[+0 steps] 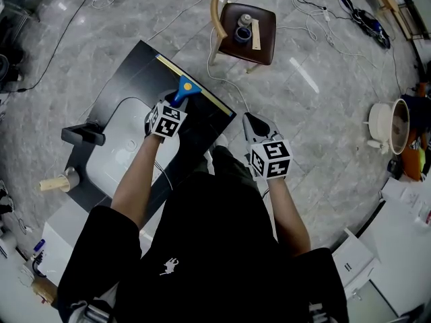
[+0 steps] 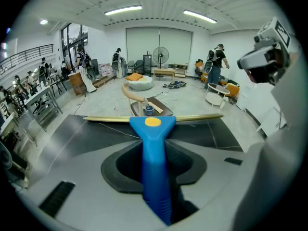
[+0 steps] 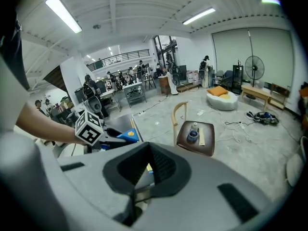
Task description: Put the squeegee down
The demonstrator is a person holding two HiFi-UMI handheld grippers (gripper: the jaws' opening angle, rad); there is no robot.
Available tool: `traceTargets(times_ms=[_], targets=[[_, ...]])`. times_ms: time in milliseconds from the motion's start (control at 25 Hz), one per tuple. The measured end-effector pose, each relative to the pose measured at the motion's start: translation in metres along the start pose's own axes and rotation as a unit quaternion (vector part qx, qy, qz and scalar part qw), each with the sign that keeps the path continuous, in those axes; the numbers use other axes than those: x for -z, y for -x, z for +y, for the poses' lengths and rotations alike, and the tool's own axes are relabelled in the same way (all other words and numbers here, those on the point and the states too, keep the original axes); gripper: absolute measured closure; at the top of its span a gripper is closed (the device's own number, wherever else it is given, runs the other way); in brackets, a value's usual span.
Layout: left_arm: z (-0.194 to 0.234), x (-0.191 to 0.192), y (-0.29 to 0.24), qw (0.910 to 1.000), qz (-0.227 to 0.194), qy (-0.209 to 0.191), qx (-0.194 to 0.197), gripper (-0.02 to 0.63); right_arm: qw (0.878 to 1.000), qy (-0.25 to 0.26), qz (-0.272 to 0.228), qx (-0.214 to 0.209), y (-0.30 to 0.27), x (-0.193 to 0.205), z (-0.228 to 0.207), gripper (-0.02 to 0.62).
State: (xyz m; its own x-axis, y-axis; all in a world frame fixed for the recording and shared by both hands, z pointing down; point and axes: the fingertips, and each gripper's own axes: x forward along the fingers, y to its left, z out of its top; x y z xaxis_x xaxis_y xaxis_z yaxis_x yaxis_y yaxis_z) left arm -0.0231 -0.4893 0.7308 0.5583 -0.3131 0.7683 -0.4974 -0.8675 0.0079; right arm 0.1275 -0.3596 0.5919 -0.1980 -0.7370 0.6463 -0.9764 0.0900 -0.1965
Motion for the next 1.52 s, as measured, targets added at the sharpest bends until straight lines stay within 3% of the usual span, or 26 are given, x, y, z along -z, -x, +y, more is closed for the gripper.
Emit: traceTargets(times_ms=[640,800,960,1120,1520], targets=[[0.003,0.000,-0.007,0.9999,0.014,-0.005,-0.009,0.467,1.000,0.000,0.005,-0.002,0.005,0.005,-0.003,0.594],[0.006,0.000,-0.001,0.9998,0.013,0.005,-0.011,0.344,1.000,0.005,0.002,-0.009,0.006,0.006,-0.001,0.594],[0.010,0.000,0.018,0.9994,0.002,0.020,-0.028,0.324,1.000,0.010,-0.008,-0.024,0.007,-0.001,-0.001,0.594],[0.012,-0.006,0.051,0.9968,-0.025,0.047,-0.060,0.336,0.999,0.014,-0.033,-0.041,0.014,-0.014,-0.001,0.594],[0.000,-0.024,0.149,0.9748,-0.098,0.111,-0.166,0.494,0.989,0.039,-0.091,-0.114,0.033,-0.049,0.009,0.594]])
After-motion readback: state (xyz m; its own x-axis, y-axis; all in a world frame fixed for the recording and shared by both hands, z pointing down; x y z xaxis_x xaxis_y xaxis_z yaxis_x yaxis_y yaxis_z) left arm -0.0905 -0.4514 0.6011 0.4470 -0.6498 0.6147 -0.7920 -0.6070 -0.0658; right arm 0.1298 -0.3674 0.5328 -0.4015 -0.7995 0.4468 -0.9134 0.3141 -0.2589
